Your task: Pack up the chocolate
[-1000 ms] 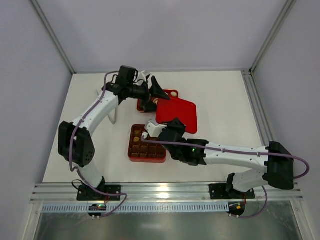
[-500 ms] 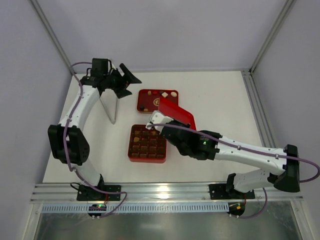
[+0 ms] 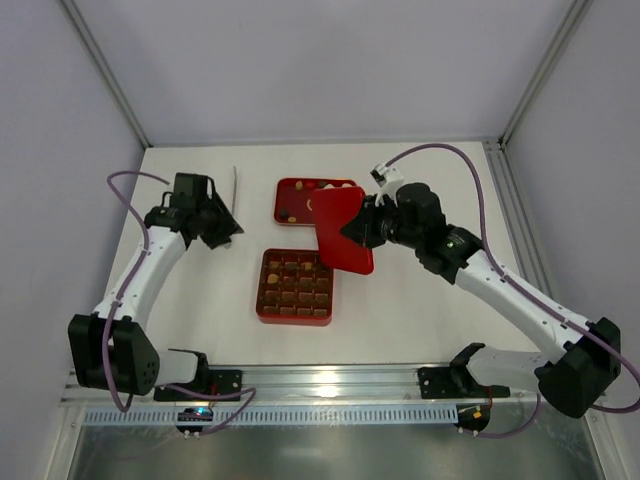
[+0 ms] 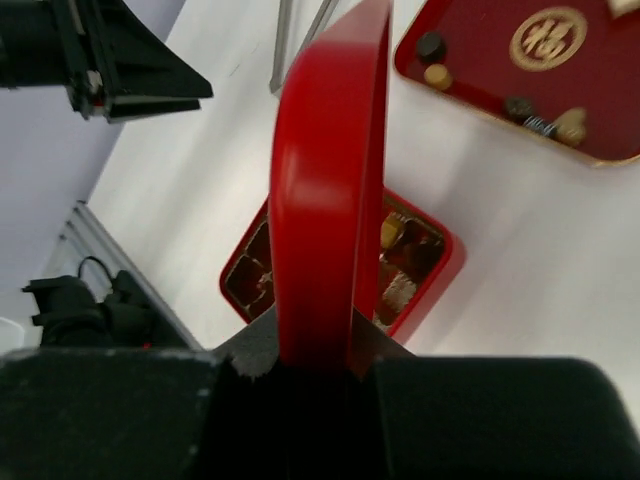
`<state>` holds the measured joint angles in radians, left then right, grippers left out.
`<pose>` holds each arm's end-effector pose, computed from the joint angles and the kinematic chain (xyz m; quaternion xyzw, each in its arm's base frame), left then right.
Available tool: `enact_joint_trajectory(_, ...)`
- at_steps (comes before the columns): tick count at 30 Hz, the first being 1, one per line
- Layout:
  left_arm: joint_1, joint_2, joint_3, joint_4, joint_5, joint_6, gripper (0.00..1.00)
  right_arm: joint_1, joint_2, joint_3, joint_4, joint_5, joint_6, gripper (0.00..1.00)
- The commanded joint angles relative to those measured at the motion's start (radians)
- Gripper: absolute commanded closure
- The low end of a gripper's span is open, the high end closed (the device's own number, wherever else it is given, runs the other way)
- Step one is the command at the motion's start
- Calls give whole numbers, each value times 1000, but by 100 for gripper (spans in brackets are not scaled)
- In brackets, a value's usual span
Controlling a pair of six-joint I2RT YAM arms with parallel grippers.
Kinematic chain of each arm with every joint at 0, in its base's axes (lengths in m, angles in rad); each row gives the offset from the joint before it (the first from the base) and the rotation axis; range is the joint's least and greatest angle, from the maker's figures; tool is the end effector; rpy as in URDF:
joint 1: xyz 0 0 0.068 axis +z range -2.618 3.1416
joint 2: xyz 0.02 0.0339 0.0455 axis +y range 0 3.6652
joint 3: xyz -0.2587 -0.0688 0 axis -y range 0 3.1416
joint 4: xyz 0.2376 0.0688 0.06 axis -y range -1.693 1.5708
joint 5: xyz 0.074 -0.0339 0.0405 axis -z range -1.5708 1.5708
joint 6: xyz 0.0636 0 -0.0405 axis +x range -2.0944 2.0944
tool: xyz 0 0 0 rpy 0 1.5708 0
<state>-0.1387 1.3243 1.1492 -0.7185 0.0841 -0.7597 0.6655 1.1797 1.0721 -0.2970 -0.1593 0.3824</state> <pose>0.2839 -0.0450 0.2750 -0.2746 0.9016 -0.1798 0.2817 0.2217 0.1869 0.3330 -0.1608 0.8176 0.3321 0.4420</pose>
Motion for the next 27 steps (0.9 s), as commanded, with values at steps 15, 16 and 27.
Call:
enact_joint_trajectory(15,-32,-113,-483,201,-18,-151,91,-92,135,-457,1042,-371,746,96)
enact_joint_trajectory(16,-44,-108,-491,214,-18,-168,91,-92,146,-468,1070,-371,762,96)
enact_joint_trajectory(27,-202,-59,-519,315,-58,-290,92,-95,308,-546,1329,-419,877,96)
